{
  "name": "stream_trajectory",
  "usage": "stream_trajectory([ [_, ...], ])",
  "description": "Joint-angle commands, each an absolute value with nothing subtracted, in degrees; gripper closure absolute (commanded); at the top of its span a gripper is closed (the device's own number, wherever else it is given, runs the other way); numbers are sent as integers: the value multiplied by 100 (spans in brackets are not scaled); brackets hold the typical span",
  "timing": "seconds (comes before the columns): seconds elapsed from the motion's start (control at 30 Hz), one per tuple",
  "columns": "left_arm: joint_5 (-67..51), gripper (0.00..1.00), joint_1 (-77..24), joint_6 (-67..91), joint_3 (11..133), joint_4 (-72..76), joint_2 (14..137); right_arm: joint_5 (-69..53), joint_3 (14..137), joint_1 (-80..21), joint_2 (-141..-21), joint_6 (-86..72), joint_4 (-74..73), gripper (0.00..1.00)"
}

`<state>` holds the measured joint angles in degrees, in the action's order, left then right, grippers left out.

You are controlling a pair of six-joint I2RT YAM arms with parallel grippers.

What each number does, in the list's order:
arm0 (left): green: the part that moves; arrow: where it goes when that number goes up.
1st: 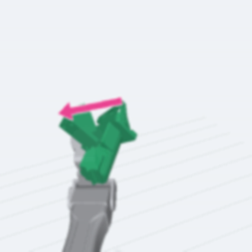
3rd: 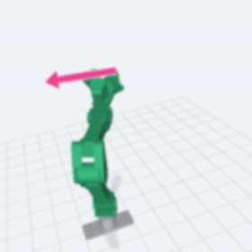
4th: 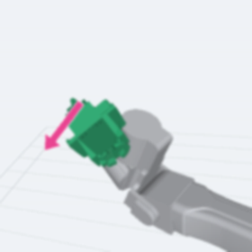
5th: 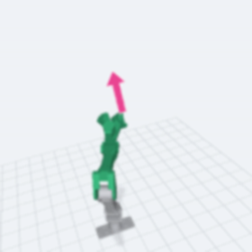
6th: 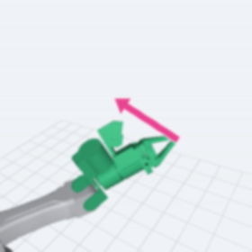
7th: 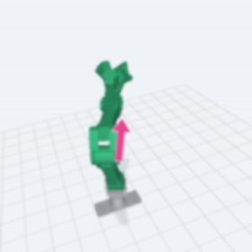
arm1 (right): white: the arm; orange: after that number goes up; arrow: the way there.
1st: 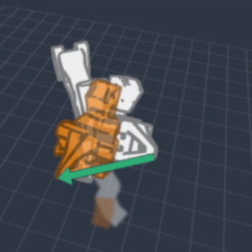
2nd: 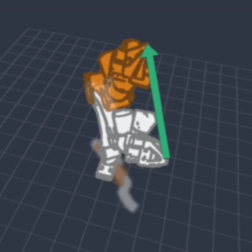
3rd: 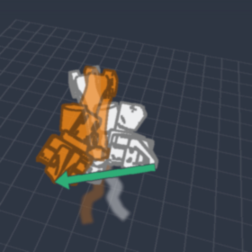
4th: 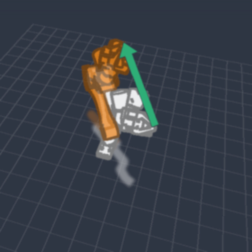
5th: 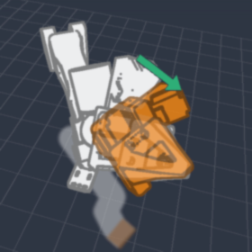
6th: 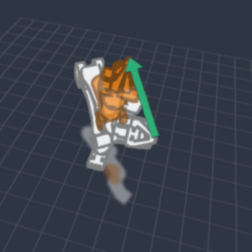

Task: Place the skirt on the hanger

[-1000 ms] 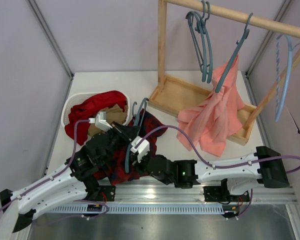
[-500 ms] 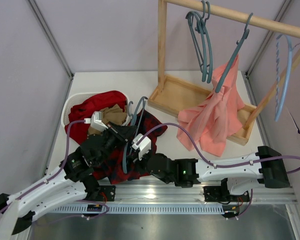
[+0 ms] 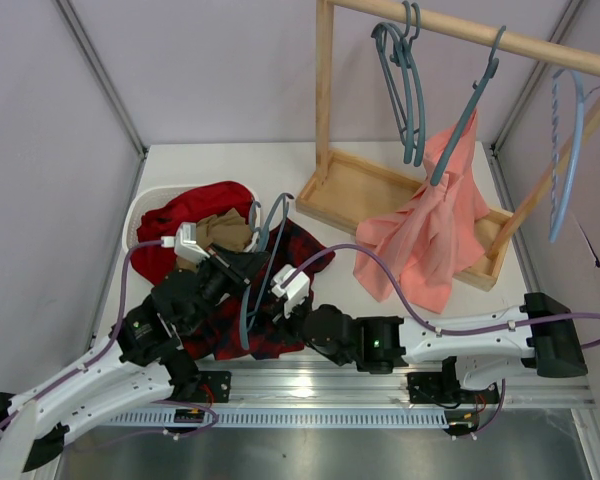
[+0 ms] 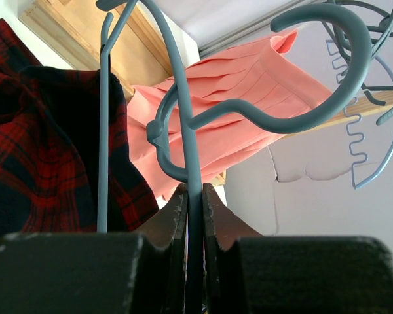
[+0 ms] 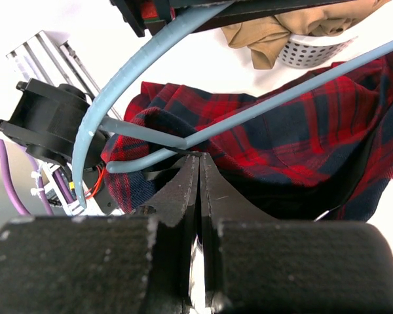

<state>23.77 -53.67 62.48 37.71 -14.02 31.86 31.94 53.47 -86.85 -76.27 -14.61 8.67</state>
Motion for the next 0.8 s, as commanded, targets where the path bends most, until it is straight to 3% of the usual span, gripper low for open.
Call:
stream_trajectory([
  [0.0, 2347, 96, -5361, 6108, 4104, -1266, 3208, 3156, 5309, -8684, -7418, -1319, 1292, 100],
  [0.2, 2364, 96, -5361, 6012, 4227, -1257, 3243, 3067, 5326, -8701, -7471, -1266, 1214, 99],
  [0.33, 2478, 95, -5353, 5906, 4385, -1257, 3357, 2848, 5466, -8736, -7409, -1301, 941, 46],
  [0.43, 2531, 95, -5309, 5766, 4631, -1309, 3524, 2804, 5607, -8745, -7199, -1406, 590, 29],
  [0.77, 2145, 95, -4878, 4863, 6124, -2196, 4112, 3550, 6187, -8666, -6267, -1960, -1010, 21],
])
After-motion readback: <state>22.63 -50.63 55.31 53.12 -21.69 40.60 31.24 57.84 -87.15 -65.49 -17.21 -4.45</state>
